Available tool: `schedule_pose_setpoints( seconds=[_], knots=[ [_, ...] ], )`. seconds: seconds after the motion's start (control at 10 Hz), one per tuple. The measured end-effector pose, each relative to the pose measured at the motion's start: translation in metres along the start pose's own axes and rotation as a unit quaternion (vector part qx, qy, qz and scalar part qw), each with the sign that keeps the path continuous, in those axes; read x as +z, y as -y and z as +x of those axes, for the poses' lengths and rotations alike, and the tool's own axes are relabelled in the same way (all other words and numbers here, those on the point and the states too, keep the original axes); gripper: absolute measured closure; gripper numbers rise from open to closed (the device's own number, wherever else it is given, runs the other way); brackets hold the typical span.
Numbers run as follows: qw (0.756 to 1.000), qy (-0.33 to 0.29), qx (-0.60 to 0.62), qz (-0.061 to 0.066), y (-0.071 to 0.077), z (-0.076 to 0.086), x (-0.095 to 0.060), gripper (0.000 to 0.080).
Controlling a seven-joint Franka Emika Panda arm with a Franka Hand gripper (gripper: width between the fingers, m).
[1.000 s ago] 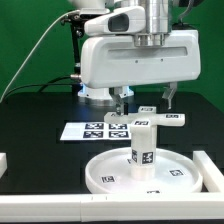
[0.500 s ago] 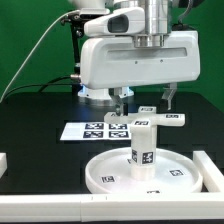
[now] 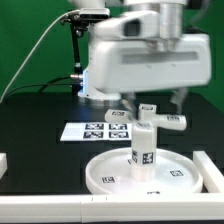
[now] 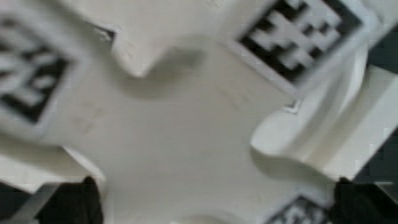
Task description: Assemble round table
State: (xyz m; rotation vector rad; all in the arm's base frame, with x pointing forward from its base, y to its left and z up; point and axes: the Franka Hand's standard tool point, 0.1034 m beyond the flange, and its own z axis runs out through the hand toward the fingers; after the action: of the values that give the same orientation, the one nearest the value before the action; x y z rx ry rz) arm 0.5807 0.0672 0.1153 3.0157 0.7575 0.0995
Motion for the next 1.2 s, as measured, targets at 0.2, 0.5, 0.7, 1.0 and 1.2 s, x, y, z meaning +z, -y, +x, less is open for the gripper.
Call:
schedule_pose_setpoints(
  seconds=[0.2, 0.5, 0.7, 1.0, 1.2],
  knots=[
    [0.998, 0.017, -0.06, 0.002, 0.0, -0.002, 0.002, 0.0151],
    [0.998, 0.014, -0.06, 0.002, 0.002, -0.004, 0.005, 0.0151],
    [0.998, 0.014, -0.059, 0.002, 0.002, -0.004, 0.005, 0.0151],
    [0.995, 0.034, -0.094, 0.0, 0.002, -0.007, -0.012, 0.0151],
    [0.99, 0.032, -0.135, 0.003, -0.002, -0.012, -0.02, 0.0151]
  ],
)
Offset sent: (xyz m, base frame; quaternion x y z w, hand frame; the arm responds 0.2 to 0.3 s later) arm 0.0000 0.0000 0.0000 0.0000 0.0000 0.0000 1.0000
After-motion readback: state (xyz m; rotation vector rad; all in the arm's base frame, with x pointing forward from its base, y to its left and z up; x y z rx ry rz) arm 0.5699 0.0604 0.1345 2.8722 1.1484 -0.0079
